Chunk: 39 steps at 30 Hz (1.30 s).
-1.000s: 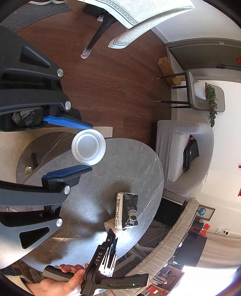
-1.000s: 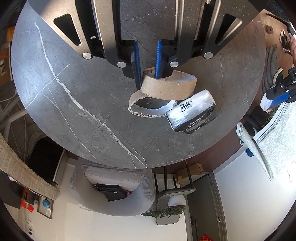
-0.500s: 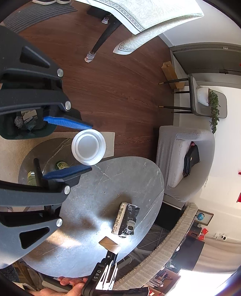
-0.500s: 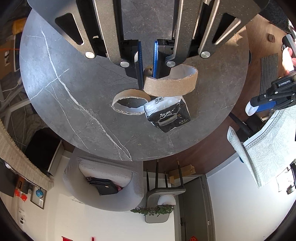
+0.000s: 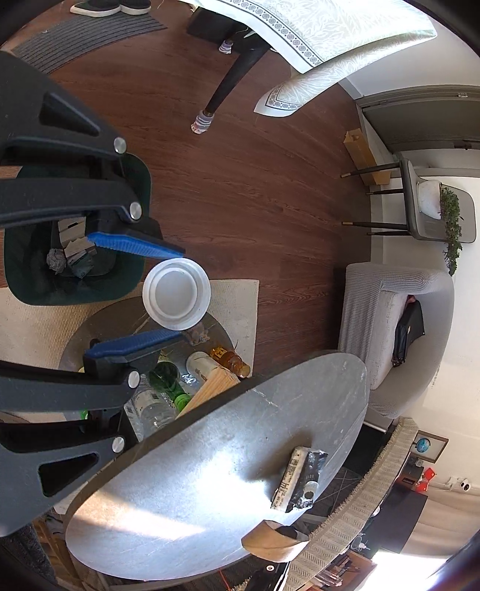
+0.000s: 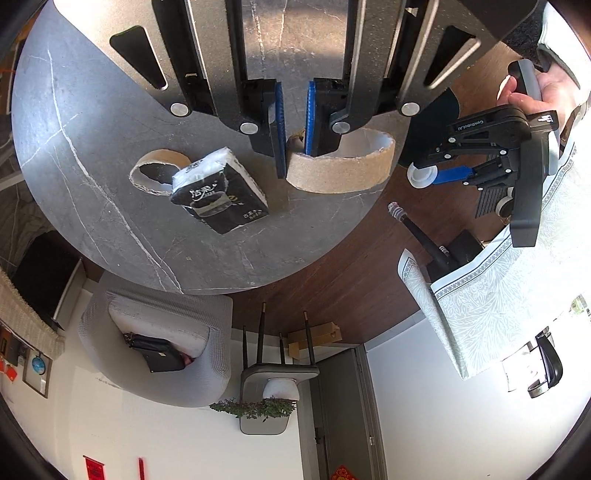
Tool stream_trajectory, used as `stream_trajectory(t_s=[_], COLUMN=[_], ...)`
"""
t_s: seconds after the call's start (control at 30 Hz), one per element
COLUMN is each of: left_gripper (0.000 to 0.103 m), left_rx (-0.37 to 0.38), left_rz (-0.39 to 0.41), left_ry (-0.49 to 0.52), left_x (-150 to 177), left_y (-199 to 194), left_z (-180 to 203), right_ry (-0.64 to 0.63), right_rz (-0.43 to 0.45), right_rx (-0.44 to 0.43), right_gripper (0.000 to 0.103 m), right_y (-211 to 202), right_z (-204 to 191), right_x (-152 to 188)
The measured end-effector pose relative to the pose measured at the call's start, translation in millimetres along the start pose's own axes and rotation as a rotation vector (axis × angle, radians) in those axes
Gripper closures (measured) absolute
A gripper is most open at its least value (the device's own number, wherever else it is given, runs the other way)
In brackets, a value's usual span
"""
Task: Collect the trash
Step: 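Carry the lid to the green bin and open the left gripper while the right carries the roll, then lower the tape roll into the green bin and open the right gripper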
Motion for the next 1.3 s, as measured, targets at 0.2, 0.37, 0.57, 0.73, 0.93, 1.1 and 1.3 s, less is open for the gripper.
stream_trajectory(t_s=[0.2,0.37,0.57,0.73,0.93,1.1,1.3], left_gripper=[0.061,0.061,0.061,0.061,0.061,0.061,0.059], left_rx=[-0.010,-0.019,-0.045,-0.056,-0.049,-0.040,-0.034], left_rz=[-0.038,-0.060,-0.145,-0.223,-0.305,-0.340,-0.369], left_ry=[-0.035,-0.060,-0.104,-0.147,-0.162,-0.162,-0.146], left_x=[17,32,62,89,116,127,134], left_y=[8,8,19,31,43,48,46], left_z=[-24,-45,-77,-104,-118,-122,-120], right_ry=[-0.056,-0.099,-0.141,-0.173,-0.215,-0.238,-0.257], right_rz=[-0.005,-0.012,-0.031,-0.056,-0.095,-0.131,-0.176], right_rx=[-0.057,-0.097,-0.144,-0.164,-0.164,-0.159,-0.152], right_gripper=[0.094,0.094,0.094,0.094,0.094,0.094,0.094], right_y=[10,19,33,50,69,85,107], right_z=[-47,-83,-123,-150,-177,-192,-203], right_x=[-7,-11,-9,-4,4,15,26])
Point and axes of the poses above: each gripper's, at about its wrist camera, not at the fingertips, and y roughly the way its jaws point, z to its right, x to its underside, the point moved 8 cm from there along y, roughly the way its jaws point, and after that the axes turned 7 degrees about x, right-handed, at the moved point
